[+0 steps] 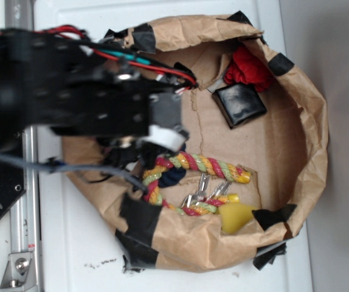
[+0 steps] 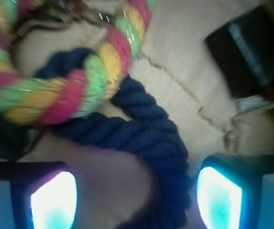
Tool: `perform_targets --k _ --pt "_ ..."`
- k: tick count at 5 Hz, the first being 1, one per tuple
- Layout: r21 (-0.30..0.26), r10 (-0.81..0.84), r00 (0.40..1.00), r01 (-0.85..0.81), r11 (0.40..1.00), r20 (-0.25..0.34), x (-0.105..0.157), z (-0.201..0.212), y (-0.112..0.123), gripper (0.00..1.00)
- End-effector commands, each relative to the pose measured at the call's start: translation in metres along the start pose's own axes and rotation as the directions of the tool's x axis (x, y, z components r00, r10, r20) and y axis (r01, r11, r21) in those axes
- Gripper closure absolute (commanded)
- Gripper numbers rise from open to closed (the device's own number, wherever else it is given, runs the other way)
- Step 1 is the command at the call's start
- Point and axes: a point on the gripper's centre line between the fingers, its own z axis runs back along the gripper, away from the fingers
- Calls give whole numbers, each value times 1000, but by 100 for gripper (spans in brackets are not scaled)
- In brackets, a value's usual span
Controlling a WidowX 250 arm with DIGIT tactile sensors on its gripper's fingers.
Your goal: Grab the blue rope.
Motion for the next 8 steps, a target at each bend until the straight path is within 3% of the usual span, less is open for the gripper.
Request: perform_targets --k 1,3,4,6,8 --pt "-41 -6 1000 5 999 -5 19 -12 13 0" --pt "-26 -6 1000 5 1000 -20 18 -21 30 0" --pt "-22 35 998 -36 999 -43 15 -27 27 100" --pt "33 193 981 -194 980 33 6 -3 35 100" --pt "81 419 898 -431 899 132 9 81 57 100"
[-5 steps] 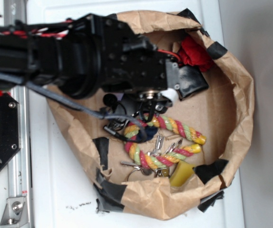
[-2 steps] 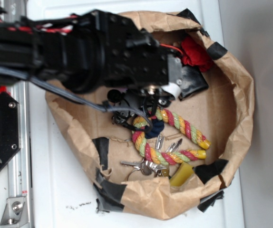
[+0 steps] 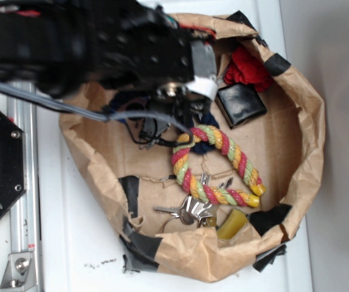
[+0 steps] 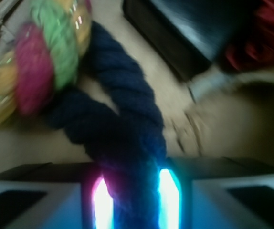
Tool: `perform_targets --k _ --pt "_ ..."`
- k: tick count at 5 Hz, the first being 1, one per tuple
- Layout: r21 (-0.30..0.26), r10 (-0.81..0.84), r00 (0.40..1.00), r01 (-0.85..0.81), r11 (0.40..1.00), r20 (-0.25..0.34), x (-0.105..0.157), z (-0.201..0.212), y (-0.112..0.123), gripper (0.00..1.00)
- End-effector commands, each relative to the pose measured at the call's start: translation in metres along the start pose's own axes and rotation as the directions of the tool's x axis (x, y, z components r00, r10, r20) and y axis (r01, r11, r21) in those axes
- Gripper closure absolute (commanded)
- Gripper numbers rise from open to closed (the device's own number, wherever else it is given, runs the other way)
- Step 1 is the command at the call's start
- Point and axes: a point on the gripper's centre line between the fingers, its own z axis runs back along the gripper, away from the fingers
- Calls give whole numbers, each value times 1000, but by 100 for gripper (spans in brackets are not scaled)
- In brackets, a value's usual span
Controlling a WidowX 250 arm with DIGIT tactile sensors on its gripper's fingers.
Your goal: Grab the blue rope.
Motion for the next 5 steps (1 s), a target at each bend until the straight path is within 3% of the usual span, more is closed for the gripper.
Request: perform_targets --k 1,2,4,5 --pt "22 228 963 -233 972 145 34 100 8 100" --pt "45 243 963 -250 967 118 49 105 -10 100" --pt "-48 380 922 -378 925 70 47 94 -30 100" --pt "-89 417 909 -415 906 4 39 95 -38 100"
